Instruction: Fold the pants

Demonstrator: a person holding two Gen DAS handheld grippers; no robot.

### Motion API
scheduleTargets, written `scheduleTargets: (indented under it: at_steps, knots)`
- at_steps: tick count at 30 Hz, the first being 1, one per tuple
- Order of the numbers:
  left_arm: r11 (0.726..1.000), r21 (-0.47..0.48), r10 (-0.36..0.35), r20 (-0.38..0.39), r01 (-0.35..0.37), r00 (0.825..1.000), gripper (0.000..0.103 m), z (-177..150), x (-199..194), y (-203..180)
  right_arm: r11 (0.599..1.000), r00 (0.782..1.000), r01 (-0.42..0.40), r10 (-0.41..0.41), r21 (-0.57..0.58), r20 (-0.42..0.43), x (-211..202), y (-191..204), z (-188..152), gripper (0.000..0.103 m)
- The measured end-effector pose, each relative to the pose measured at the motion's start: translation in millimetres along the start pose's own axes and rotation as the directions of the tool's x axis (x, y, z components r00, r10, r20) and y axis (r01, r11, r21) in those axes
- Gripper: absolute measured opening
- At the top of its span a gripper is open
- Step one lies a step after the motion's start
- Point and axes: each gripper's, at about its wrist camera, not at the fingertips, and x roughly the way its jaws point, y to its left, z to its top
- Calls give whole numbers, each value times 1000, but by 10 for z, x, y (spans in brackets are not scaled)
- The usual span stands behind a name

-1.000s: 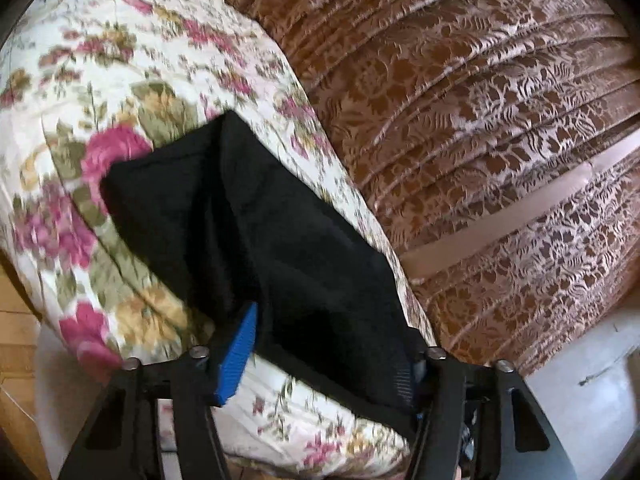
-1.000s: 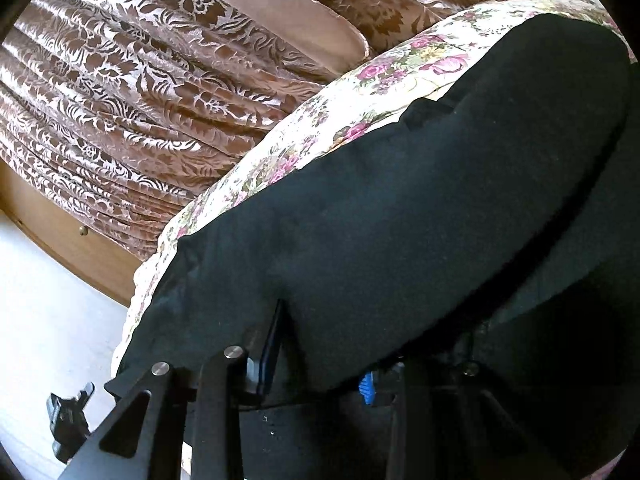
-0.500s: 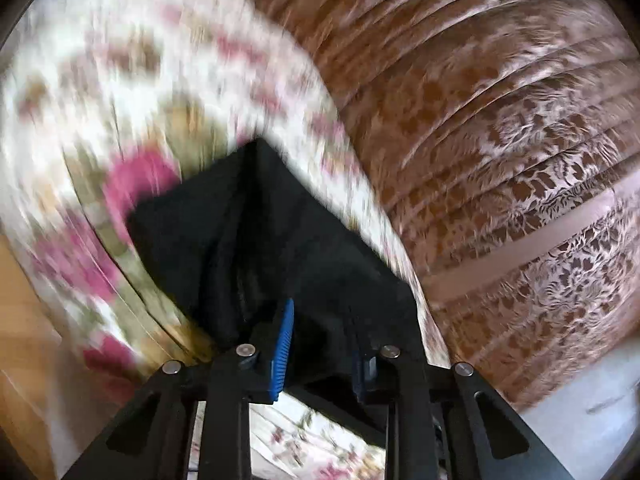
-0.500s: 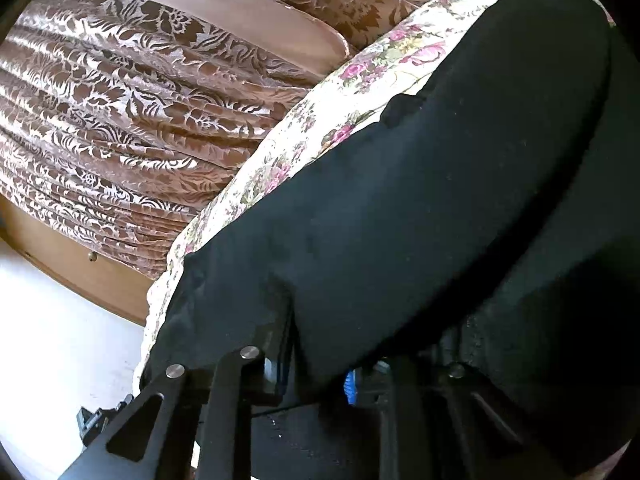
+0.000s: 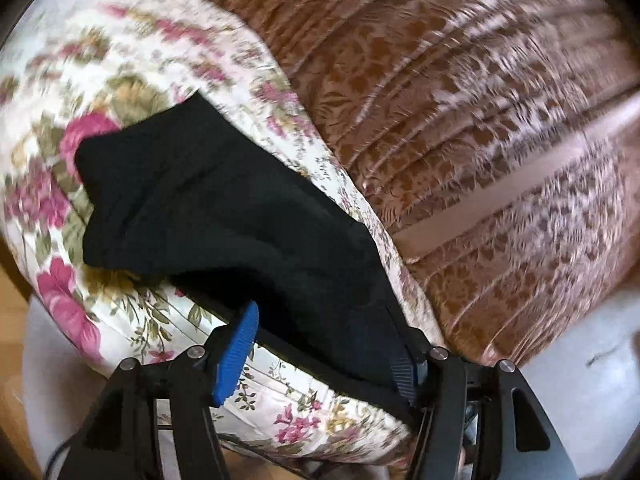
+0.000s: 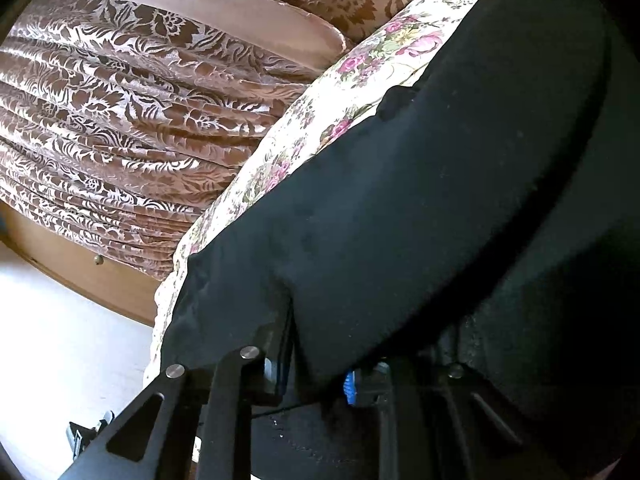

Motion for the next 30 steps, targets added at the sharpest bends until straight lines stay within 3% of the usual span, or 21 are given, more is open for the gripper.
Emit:
scheduleTargets:
  at_steps: [4,10,12,14,15,21,25,28,30]
  knots:
    - [994,-108,12,20,-10,1000,62,91,92,165,1000,1000,5,-5,-9,-1,-4,15,0,20]
    - [982,-190,12,62,0,998,59,288,163,330,1000,1000,2,-2,-5,-4,5,24,-2,20]
    - [980,-196,48,76,-33,996,33,372,187,363,1000,1000,7,-7,1,-9,11,30,6,20]
    - [980,-191,80,82,-63,993,18,454,233,387,1000,1000,13,-12,16,-18,14,25,27,17]
    - [980,-185,90,81,-74,993,9,496,260,385,1000,1000,14,-14,20,-23,17,27,40,17]
    - [998,-14,66,102,-65,993,7,996,434,69,998,999,35,-36,-51,-9,17,240,231,7]
    - [997,77,-30,196,15,980,7,1375,342,-281,992,997,-16,24,-126,66,-111,609,468,7]
    - [988,139,-98,243,65,965,7,1440,150,-425,978,983,-85,113,-188,143,-300,851,510,7]
    - [989,139,-91,246,58,965,7,1386,63,-343,965,976,-101,144,-244,165,-400,958,425,7]
